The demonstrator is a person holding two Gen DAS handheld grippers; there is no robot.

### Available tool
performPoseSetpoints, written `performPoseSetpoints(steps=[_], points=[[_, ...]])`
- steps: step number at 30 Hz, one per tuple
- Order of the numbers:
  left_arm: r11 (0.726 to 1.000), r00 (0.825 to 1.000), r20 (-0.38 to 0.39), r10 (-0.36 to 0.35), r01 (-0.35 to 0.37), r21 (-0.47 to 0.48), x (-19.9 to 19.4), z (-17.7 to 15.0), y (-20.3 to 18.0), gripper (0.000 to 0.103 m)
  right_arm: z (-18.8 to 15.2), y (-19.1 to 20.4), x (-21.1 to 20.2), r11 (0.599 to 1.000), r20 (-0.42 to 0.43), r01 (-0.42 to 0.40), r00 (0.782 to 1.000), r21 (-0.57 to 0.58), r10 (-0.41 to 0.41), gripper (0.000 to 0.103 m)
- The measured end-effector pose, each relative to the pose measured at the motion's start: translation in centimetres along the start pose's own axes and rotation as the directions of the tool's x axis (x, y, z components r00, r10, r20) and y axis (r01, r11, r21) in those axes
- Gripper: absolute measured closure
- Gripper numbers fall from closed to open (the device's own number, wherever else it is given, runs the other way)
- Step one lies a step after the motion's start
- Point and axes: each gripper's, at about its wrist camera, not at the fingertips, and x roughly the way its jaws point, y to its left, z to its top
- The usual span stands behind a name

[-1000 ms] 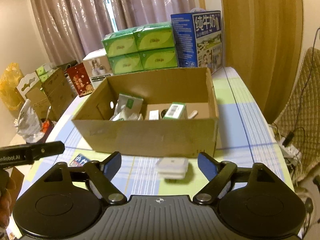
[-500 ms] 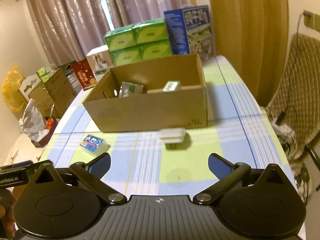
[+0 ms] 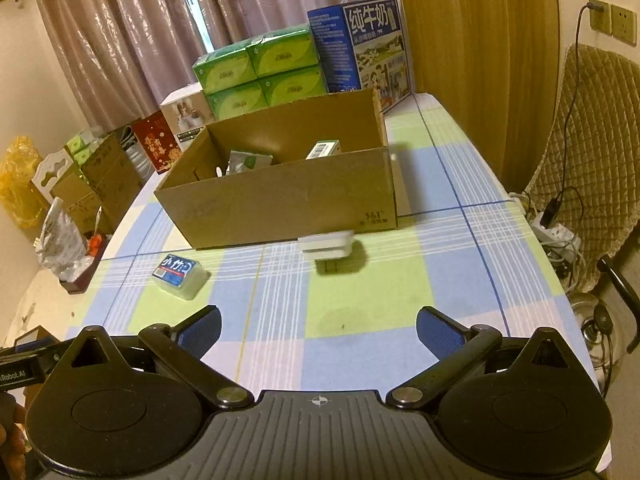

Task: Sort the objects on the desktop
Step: 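Move both tools back over the floss box and white plug device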

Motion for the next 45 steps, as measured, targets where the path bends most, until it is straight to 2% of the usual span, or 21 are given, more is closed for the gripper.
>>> performPoseSetpoints(steps=[24,45], points=[[0.998,0.999,-0.035,0.004,-0.002,0.069,1.0,-0.4,-1.2,0.001,0.0,-0.3,0.8,1.000,-0.019,0.013,1.000,0.003,-0.013,0.002],[0.995,0.996,-0.087,0.006,0.003,0.101,4.8,0.9,0.4,0.001,-0.8,-1.1,4.7,0.999,-0.078,0.051,0.996,-0.016,-0.052,0.002]])
